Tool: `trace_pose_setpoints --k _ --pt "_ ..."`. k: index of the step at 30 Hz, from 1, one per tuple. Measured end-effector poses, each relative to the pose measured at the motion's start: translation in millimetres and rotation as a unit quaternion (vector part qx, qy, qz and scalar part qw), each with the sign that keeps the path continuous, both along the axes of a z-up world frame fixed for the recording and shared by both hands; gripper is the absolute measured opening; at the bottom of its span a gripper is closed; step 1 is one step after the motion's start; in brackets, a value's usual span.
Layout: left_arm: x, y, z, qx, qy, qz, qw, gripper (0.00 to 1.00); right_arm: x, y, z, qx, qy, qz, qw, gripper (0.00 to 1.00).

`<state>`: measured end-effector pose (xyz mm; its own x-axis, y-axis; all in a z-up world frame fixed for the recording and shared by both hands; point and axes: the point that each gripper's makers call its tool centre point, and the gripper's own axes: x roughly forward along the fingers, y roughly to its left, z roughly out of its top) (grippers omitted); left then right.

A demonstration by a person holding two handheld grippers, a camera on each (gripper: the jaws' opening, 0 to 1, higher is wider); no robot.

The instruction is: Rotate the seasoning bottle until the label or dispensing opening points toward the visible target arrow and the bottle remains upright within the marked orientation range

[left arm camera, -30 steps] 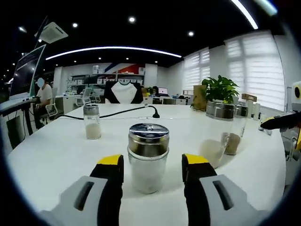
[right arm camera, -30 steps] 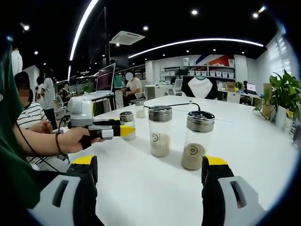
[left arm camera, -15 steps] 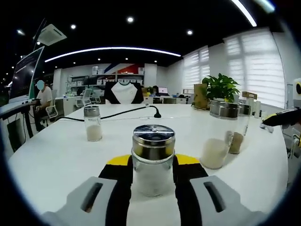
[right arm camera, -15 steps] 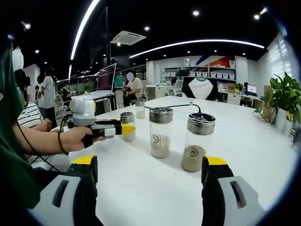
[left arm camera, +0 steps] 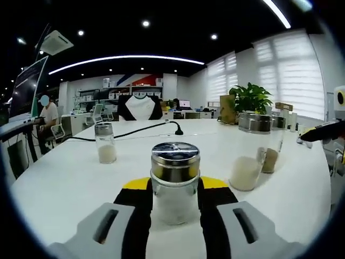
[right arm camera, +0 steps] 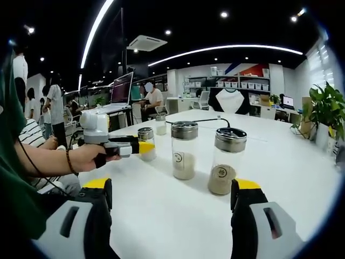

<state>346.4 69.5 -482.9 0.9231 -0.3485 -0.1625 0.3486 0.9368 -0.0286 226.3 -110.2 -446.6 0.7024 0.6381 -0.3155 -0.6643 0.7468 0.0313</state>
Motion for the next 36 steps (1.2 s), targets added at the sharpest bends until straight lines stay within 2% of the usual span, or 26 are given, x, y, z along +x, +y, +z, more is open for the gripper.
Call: trace_pose_setpoints --k 19,36 --pt "-1.5 -1.0 -0.2 0.0 0.0 -0.012 0.9999 0.34 -0.8 2.4 -2.3 0.006 0.002 0.002 1.0 0.93" --pt "-2.6 0.0 -1.5 0.001 0.003 -0.053 0.9986 0.34 -1.4 -1.1 -1.4 0.004 0.0 -0.003 1.0 0.93"
